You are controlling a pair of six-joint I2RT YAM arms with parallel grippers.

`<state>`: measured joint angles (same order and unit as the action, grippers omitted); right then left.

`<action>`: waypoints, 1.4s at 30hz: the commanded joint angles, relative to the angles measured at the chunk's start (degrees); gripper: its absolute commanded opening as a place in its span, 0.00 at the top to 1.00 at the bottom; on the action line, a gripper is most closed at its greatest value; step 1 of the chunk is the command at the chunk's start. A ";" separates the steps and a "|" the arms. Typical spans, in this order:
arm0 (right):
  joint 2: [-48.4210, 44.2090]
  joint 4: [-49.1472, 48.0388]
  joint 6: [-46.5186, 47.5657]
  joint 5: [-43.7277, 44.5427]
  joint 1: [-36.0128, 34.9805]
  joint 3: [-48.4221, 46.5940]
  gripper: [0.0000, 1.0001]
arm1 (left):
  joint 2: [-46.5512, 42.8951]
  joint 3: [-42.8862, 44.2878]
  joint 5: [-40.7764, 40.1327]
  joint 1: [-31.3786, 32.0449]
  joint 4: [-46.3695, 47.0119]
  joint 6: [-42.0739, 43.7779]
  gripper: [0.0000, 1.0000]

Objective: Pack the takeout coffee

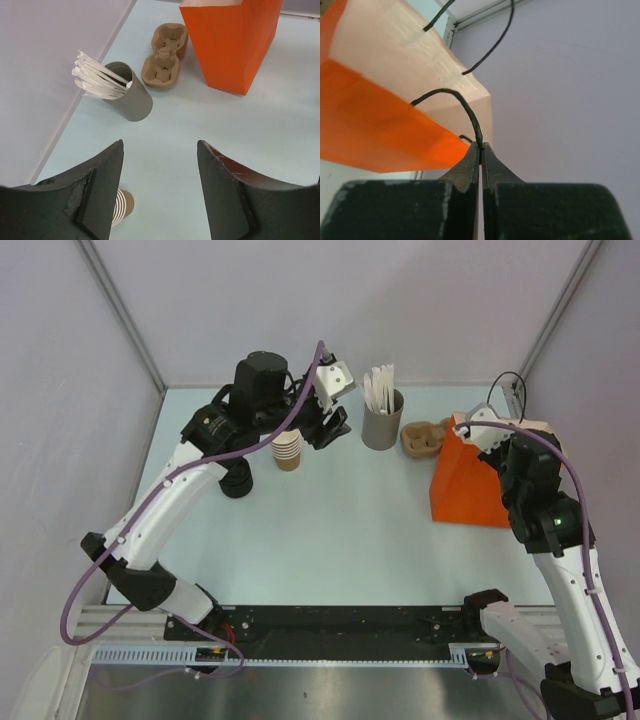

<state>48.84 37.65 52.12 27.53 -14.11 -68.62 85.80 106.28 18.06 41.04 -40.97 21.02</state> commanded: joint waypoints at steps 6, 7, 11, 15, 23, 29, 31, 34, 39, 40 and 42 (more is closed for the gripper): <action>-2.43 9.64 -1.23 -4.06 -1.18 -0.55 0.90 | -2.57 -0.02 -1.45 0.18 1.07 0.52 0.33; -2.43 9.55 -1.14 -3.71 -1.27 -0.55 0.89 | -2.57 -0.11 -1.45 0.10 1.16 0.34 0.33; -2.52 9.55 -1.93 -4.50 -1.54 -1.69 0.89 | -2.57 -0.19 -1.63 0.18 1.24 0.34 0.33; -2.52 10.60 -2.46 -5.12 -1.71 -2.92 0.94 | -2.65 -0.11 -1.45 0.10 1.24 0.08 0.33; -4.45 20.79 -3.43 -11.97 -1.71 -9.25 0.94 | -3.01 -0.46 -1.45 0.10 1.07 0.34 0.33; -5.86 25.01 -3.60 -15.75 -1.27 -9.78 0.89 | -3.36 -0.46 -1.37 0.18 0.98 0.17 0.32; -6.21 25.11 -3.69 -16.10 -1.18 -9.78 0.84 | -3.53 -0.55 -1.37 0.10 0.98 0.17 0.32; -6.48 24.05 -3.95 -15.75 -0.92 -9.78 0.66 | -3.88 -0.81 -1.63 0.10 1.24 0.17 0.28; -6.13 19.23 -4.92 -13.91 -1.01 -9.78 0.38 | -4.06 -1.16 -2.33 0.10 1.51 0.25 0.21; -6.30 18.35 -5.53 -13.21 -1.01 -9.78 0.31 | -4.06 -1.16 -2.33 0.10 1.68 0.17 0.20; -6.12 14.83 -6.15 -12.07 -1.01 -9.78 0.24 | -4.15 -1.42 -2.68 0.18 1.95 0.25 0.16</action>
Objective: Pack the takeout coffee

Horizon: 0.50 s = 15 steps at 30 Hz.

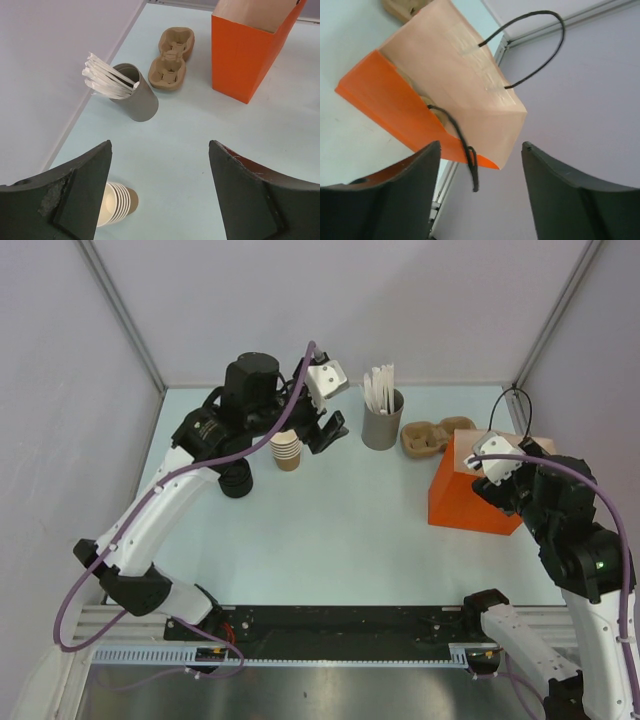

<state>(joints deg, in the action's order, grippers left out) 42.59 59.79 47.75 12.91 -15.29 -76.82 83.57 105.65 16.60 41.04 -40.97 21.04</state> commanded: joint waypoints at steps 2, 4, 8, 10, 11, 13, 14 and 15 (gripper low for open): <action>0.30 -11.59 -3.26 3.79 0.08 -1.58 0.17 | -1.92 -0.79 -2.80 0.01 2.38 0.41 0.13; 0.65 -14.34 -4.32 5.20 0.08 -1.84 0.13 | -2.01 -1.05 -3.59 -1.04 2.74 0.41 0.07; 1.88 -18.39 -7.66 3.27 -0.44 -3.42 0.00 | -1.83 -1.58 -3.77 -5.34 3.27 -0.56 0.01; 2.76 -18.92 -9.95 0.46 -0.79 -4.74 0.00 | -2.18 -2.90 -3.33 -9.03 3.79 -1.79 0.01; 3.29 -19.18 -10.65 -0.50 -1.14 -5.27 0.00 | -2.44 -3.68 -3.15 -10.26 4.05 -2.05 0.01; 4.51 -19.53 -12.58 -3.14 -1.58 -6.24 0.00 | -3.32 -6.93 -2.72 -13.60 5.46 -2.84 0.01; 5.04 -19.97 -13.29 -4.02 -2.02 -7.37 0.00 | -4.37 -8.16 -2.63 -14.66 5.81 -3.10 0.01; 5.66 -20.15 -13.82 -5.60 -2.29 -7.82 0.00 | -5.08 -10.61 -2.45 -16.58 6.34 -3.46 0.00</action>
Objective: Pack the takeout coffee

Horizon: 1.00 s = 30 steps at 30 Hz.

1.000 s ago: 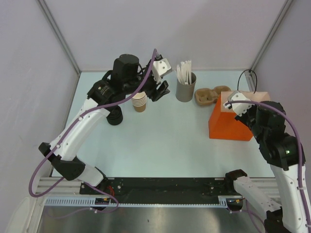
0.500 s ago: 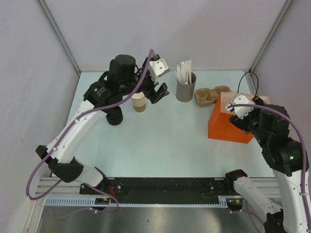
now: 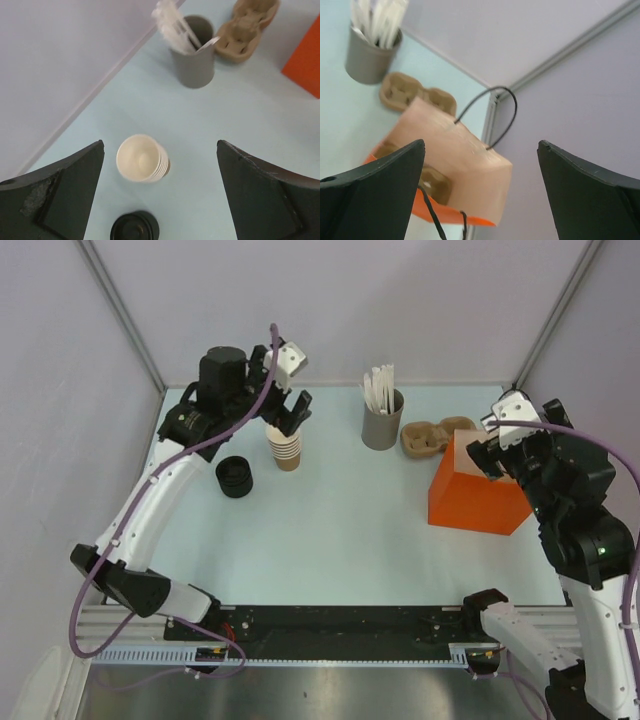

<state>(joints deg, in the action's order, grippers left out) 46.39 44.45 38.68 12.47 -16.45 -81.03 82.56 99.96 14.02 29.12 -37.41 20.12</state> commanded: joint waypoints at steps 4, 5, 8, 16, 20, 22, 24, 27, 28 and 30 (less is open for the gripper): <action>4.49 -6.12 -7.99 -9.82 -2.45 -5.53 0.00 | -7.50 -10.74 1.36 -9.34 4.97 -4.03 0.01; 5.80 -6.30 -8.61 -10.96 -2.80 -5.80 0.00 | -8.29 -11.80 1.36 -11.09 5.32 -4.64 0.01; 7.74 -7.53 -10.81 -15.01 -4.73 -5.80 0.00 | -11.01 -16.02 2.15 -14.87 6.47 -6.05 0.01; 16.18 -17.18 -17.57 -17.91 -10.71 -3.34 0.00 | -10.33 -18.23 4.34 -20.86 5.68 -6.93 0.01; 19.26 -18.69 -20.39 -23.70 -10.97 -0.45 0.00 | -4.00 -13.85 6.80 -20.95 4.80 -7.81 0.01; 20.75 -18.08 -19.35 -26.08 -11.15 2.00 0.00 | 0.38 -11.99 7.60 -20.95 4.10 -7.90 0.01; 21.55 -17.55 -17.68 -28.02 -11.41 3.77 0.00 | 3.20 -9.44 8.74 -20.95 3.83 -7.99 0.02; 23.21 -16.15 -15.13 -30.13 -11.68 6.59 0.00 | 7.60 -6.54 9.09 -20.86 3.66 -8.43 0.03; 24.09 -16.15 -14.95 -30.31 -11.94 7.55 0.00 | 9.53 -5.66 9.01 -20.86 3.75 -8.52 0.04; 24.88 -16.23 -14.68 -30.31 -12.29 8.43 0.00 | 11.21 -4.96 8.66 -20.86 4.01 -8.43 0.04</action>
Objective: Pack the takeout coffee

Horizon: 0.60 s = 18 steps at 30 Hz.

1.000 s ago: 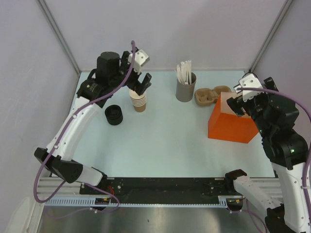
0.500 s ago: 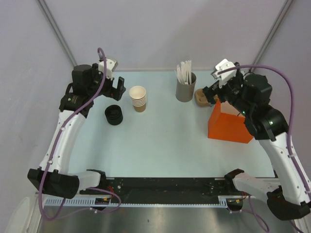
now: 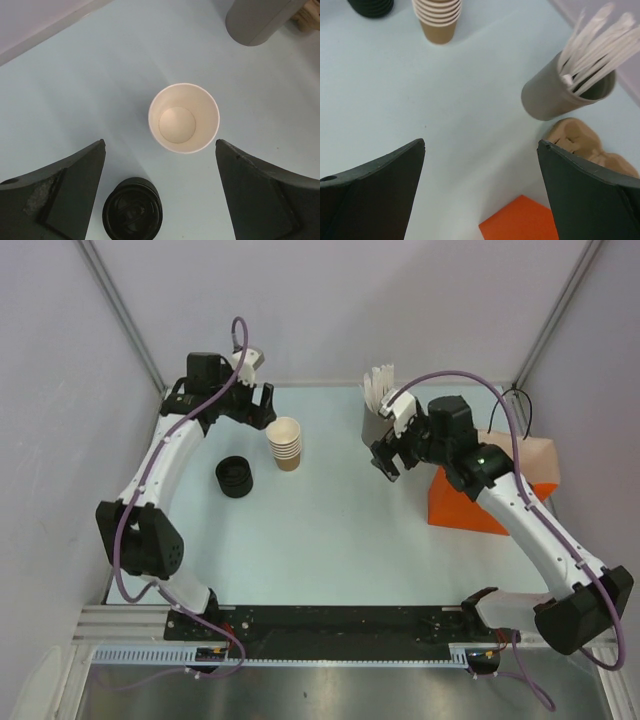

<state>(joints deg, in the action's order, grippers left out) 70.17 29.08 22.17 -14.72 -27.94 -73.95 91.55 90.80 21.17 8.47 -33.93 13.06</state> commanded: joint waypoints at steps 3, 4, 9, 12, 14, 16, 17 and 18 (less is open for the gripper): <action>2.34 -1.13 2.26 -2.07 -2.55 2.58 0.00 | 4.86 4.99 0.98 -0.21 0.97 -1.37 0.07; 2.60 -1.31 2.43 -1.11 -3.25 2.76 0.00 | 5.39 5.08 0.81 -0.12 1.23 -1.20 0.09; 4.09 -2.19 3.23 1.89 -6.68 4.34 0.00 | 8.20 5.35 0.02 0.67 1.94 -1.02 0.15; 4.89 -2.36 3.23 2.42 -6.95 4.69 0.00 | 9.17 5.26 -0.77 1.46 2.12 -0.41 0.21; 5.06 -2.36 3.31 2.68 -6.95 4.78 0.00 | 9.70 5.17 -1.13 1.64 2.38 -0.23 0.23; 4.98 -2.36 3.40 2.68 -6.95 4.96 0.00 | 10.49 5.35 -1.39 1.90 2.47 -0.23 0.29; 4.89 -2.36 3.40 2.77 -6.86 4.96 0.00 | 10.75 5.43 -1.48 2.08 2.56 -0.14 0.32; 4.89 -2.36 3.32 2.77 -6.95 5.05 0.00 | 11.28 5.52 -1.57 2.08 2.47 -0.14 0.33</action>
<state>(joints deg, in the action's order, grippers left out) 75.33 28.69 24.73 -12.88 -34.81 -68.97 101.62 93.47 20.47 10.02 -33.39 13.02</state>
